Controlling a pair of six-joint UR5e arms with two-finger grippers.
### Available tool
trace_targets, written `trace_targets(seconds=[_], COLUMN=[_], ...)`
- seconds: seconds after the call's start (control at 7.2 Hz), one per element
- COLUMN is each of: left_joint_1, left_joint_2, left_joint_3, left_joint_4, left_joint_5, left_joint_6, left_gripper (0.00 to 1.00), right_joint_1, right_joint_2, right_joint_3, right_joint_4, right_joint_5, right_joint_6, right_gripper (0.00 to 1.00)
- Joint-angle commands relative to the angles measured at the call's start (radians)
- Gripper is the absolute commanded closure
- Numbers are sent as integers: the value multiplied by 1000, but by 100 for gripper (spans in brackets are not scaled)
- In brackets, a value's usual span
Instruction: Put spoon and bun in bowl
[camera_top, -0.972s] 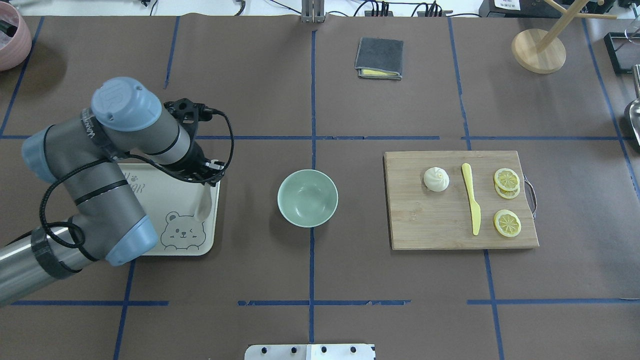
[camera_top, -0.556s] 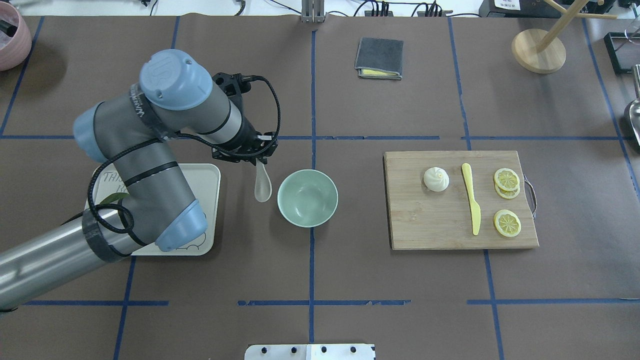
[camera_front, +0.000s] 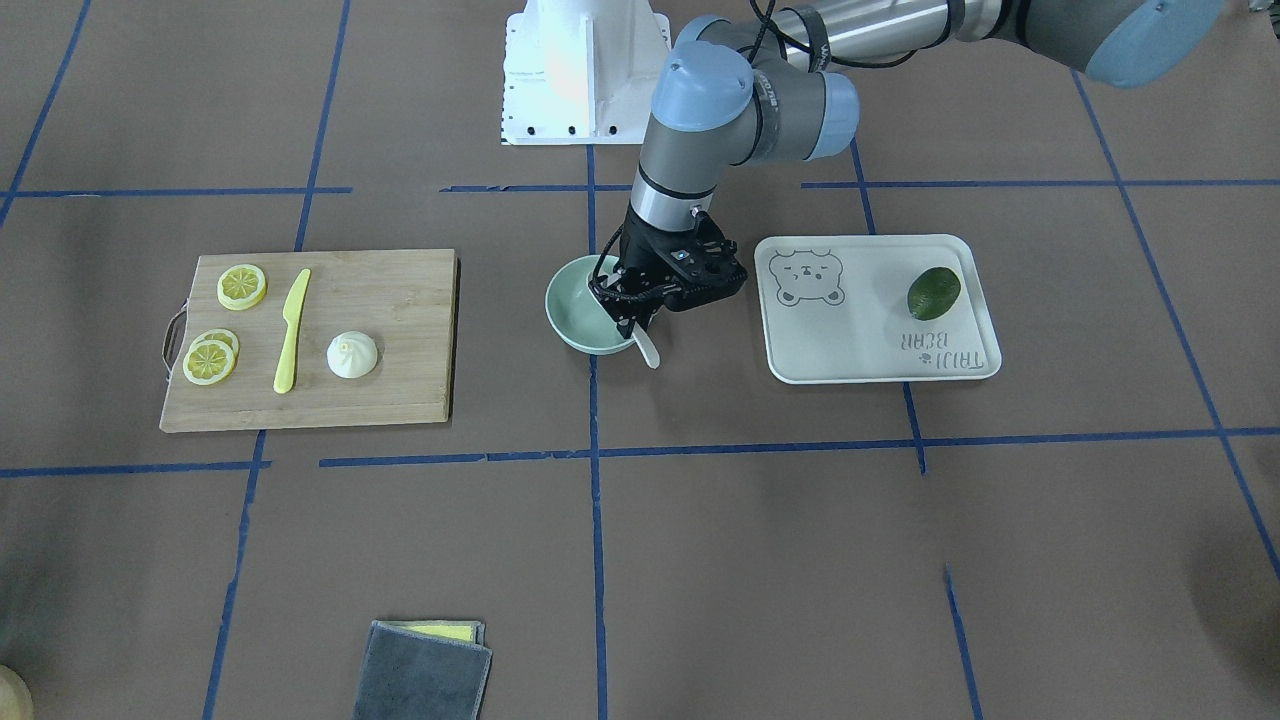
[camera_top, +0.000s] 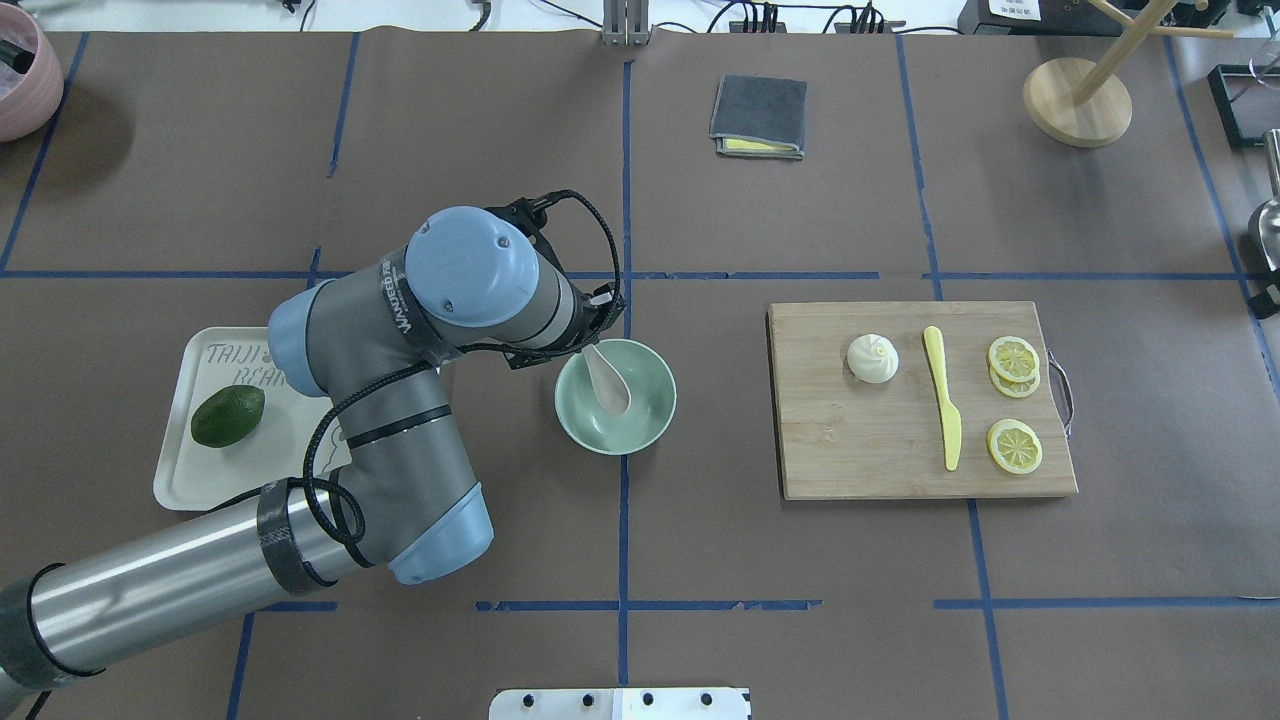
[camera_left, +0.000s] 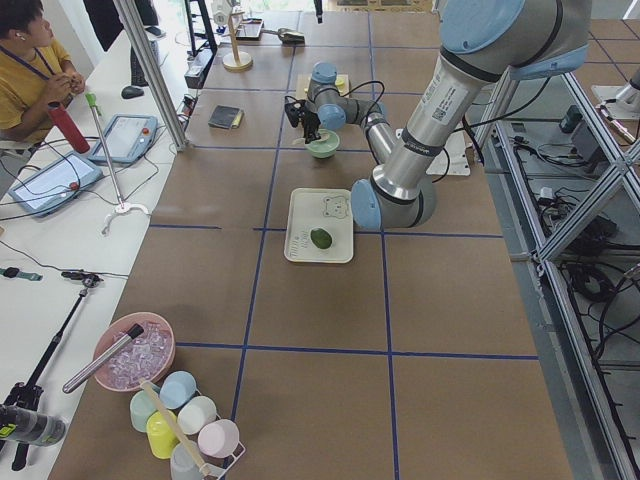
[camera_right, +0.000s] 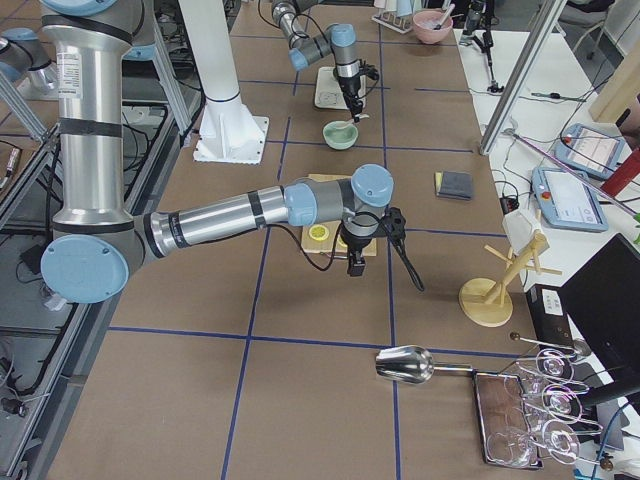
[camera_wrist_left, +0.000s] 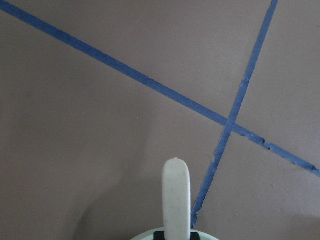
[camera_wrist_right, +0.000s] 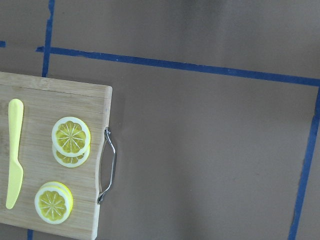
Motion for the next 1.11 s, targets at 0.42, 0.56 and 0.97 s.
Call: trace_targets(seconds=[0.42, 0.56, 0.97], left_joint_1=[-2, -45, -90], left_joint_2=[143, 183, 231], left_joint_3=[-229, -263, -282], left_joint_4=[28, 28, 26], left_joint_5=[19, 16, 12], left_joint_6=[205, 326, 429], left_gripper=[0, 0, 0], right_joint_1=[-226, -310, -513], right_joint_2=[44, 71, 338], right_joint_3=[53, 30, -99], right_joint_4=[186, 287, 319], right_joint_5=[-72, -155, -333], right_joint_6=[447, 605, 942], right_gripper=[0, 0, 0])
